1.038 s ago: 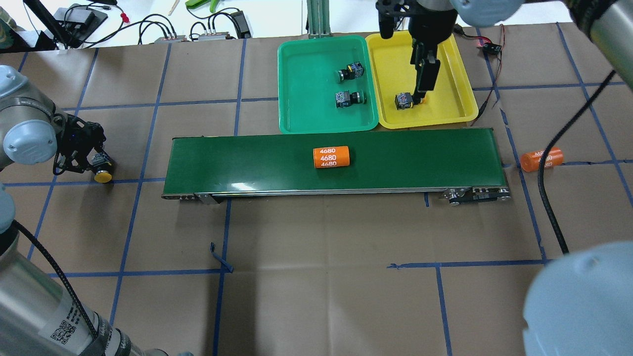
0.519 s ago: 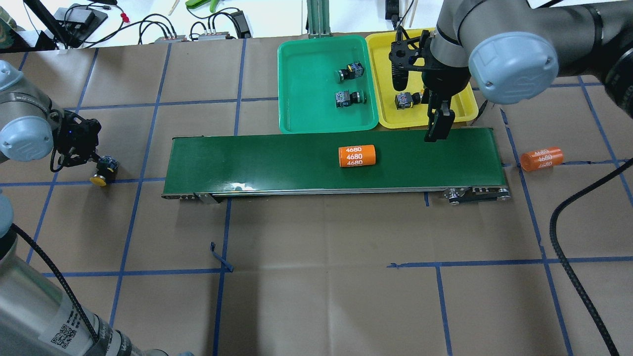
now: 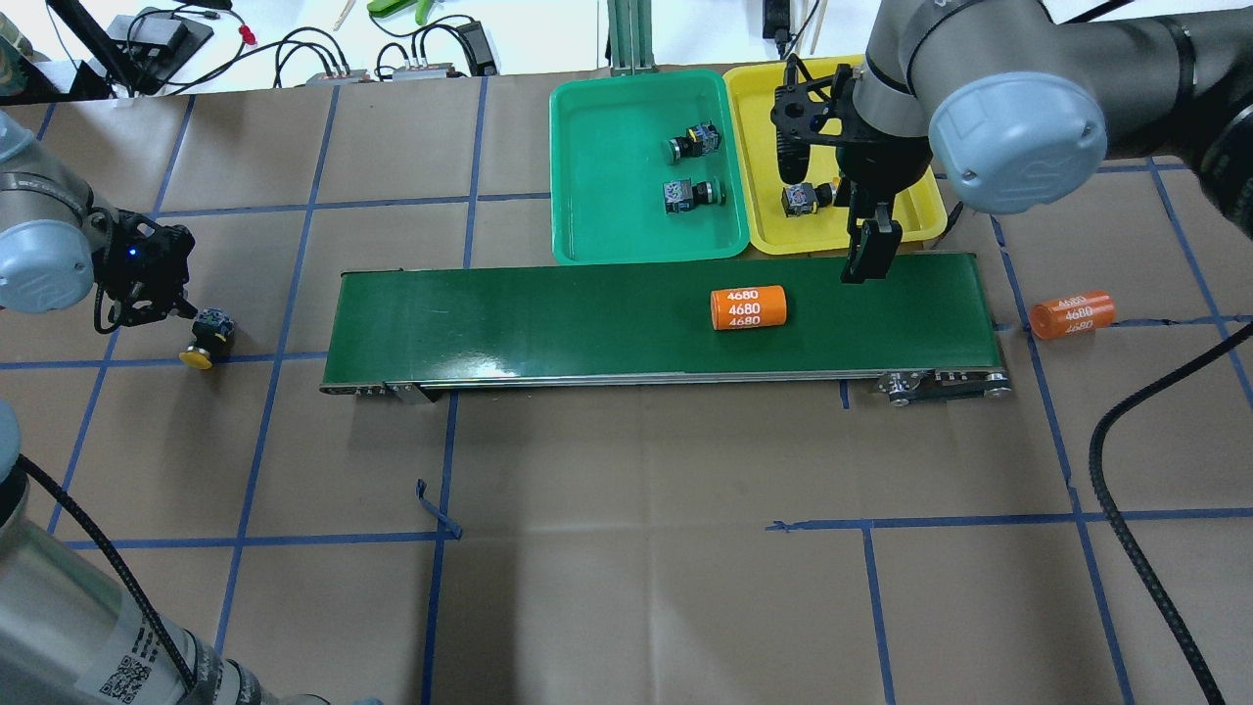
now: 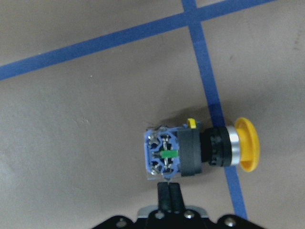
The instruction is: Sort buttons by color to trays
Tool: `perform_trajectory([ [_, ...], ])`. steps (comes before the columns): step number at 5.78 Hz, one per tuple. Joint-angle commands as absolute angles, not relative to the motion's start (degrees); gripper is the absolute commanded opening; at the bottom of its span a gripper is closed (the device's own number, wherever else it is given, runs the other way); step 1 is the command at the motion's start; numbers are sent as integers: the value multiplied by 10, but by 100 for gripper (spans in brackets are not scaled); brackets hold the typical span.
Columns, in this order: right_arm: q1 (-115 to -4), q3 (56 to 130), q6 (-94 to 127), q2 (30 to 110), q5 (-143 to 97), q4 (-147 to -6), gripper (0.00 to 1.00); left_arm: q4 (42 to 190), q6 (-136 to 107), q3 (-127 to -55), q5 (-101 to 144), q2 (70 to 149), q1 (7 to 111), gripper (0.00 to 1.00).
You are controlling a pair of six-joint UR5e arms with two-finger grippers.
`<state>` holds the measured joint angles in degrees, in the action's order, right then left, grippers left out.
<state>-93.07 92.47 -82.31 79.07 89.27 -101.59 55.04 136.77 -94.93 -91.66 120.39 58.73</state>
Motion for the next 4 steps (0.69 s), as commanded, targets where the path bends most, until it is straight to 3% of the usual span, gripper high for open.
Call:
perform_trajectory([
  [1,-926,924,-847,791,894,-1017,100,551,1367,-949,-918,1202,588,6],
  [4,-930,925,-845,791,893,-1063,100,551,1367,-949,-918,1202,589,7],
])
